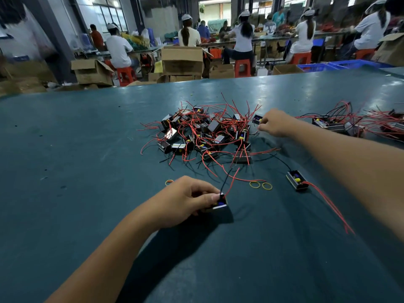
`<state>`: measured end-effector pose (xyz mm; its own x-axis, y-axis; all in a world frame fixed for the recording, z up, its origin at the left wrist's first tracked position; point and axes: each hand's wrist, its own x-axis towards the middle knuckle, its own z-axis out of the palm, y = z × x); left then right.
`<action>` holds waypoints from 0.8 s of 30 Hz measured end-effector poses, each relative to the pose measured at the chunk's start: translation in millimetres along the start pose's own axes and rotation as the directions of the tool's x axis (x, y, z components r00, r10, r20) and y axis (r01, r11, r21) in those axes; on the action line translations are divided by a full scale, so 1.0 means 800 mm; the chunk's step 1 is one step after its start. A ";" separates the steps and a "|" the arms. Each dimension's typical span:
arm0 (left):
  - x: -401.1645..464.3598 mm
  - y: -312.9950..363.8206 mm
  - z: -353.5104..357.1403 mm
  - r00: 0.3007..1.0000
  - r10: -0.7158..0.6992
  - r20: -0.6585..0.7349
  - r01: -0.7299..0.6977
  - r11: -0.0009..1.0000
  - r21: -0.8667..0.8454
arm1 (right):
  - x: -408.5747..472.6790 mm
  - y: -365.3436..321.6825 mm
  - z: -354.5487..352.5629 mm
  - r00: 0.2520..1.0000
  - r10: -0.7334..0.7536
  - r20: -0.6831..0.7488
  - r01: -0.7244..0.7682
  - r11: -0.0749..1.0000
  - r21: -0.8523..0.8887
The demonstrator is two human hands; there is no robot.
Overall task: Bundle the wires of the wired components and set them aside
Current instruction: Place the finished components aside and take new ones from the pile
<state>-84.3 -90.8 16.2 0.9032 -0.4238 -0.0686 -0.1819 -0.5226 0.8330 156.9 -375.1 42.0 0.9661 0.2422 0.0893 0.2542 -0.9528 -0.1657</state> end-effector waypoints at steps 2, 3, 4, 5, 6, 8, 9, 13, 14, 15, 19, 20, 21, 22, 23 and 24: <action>0.001 -0.005 -0.009 0.996 0.033 -0.083 -0.013 0.972 0.235 | -0.009 -0.006 -0.017 0.997 -0.010 -0.081 0.011 1.000 0.009; 0.001 -0.007 -0.011 0.994 0.048 -0.097 -0.016 0.950 0.310 | -0.016 -0.010 -0.028 0.991 -0.015 -0.132 0.018 1.000 0.019; 0.001 -0.007 -0.011 0.994 0.060 -0.094 -0.023 0.933 0.360 | -0.023 -0.015 -0.039 0.983 -0.024 -0.183 0.031 0.999 0.034; 0.001 -0.008 -0.010 0.994 0.071 -0.086 -0.032 0.921 0.389 | -0.032 -0.021 -0.049 0.973 -0.043 -0.227 0.056 0.997 0.052; 0.001 -0.008 -0.009 0.993 0.084 -0.084 -0.043 0.915 0.402 | -0.043 -0.027 -0.058 0.962 -0.072 -0.263 0.094 0.993 0.071; 0.001 -0.009 -0.008 0.987 0.118 -0.106 -0.062 0.905 0.421 | -0.074 -0.042 -0.073 0.944 -0.141 -0.298 0.176 0.980 0.093; 0.001 -0.009 -0.007 0.984 0.130 -0.122 -0.064 0.896 0.439 | -0.093 -0.049 -0.078 0.940 -0.171 -0.295 0.205 0.975 0.088; 0.003 -0.006 -0.007 0.981 0.141 -0.137 -0.056 0.868 0.493 | -0.173 -0.066 -0.084 0.936 -0.227 -0.269 0.261 0.961 0.098; 0.002 -0.005 -0.008 0.980 0.144 -0.134 -0.060 0.866 0.496 | -0.193 -0.070 -0.082 0.940 -0.234 -0.250 0.270 0.955 0.120; 0.001 -0.003 -0.008 0.981 0.148 -0.124 -0.069 0.870 0.488 | -0.213 -0.073 -0.077 0.945 -0.238 -0.224 0.273 0.951 0.144; -0.003 0.005 -0.008 0.980 0.181 -0.084 -0.125 0.884 0.451 | -0.270 -0.086 -0.035 0.967 -0.231 -0.105 0.249 0.943 0.219; -0.003 0.006 -0.007 0.979 0.184 -0.083 -0.129 0.884 0.449 | -0.278 -0.089 -0.023 0.971 -0.225 -0.077 0.237 0.942 0.239; -0.003 0.008 -0.006 0.980 0.183 -0.083 -0.128 0.886 0.445 | -0.284 -0.090 -0.011 0.974 -0.218 -0.056 0.225 0.940 0.255; -0.004 0.008 -0.006 0.981 0.180 -0.078 -0.128 0.889 0.439 | -0.289 -0.091 0.000 0.977 -0.210 -0.042 0.213 0.941 0.264; -0.005 0.008 -0.007 0.982 0.179 -0.067 -0.133 0.892 0.433 | -0.293 -0.091 0.009 0.979 -0.199 -0.036 0.202 0.944 0.261; -0.005 0.008 -0.007 0.982 0.181 -0.048 -0.143 0.893 0.427 | -0.296 -0.090 0.016 0.982 -0.187 -0.035 0.190 0.950 0.246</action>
<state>-87.3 -88.2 25.3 0.8731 -0.4750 0.1099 -0.4579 -0.7215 0.5195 -89.4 -361.2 20.1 0.8991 0.4100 0.1530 0.4365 -0.8145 -0.3822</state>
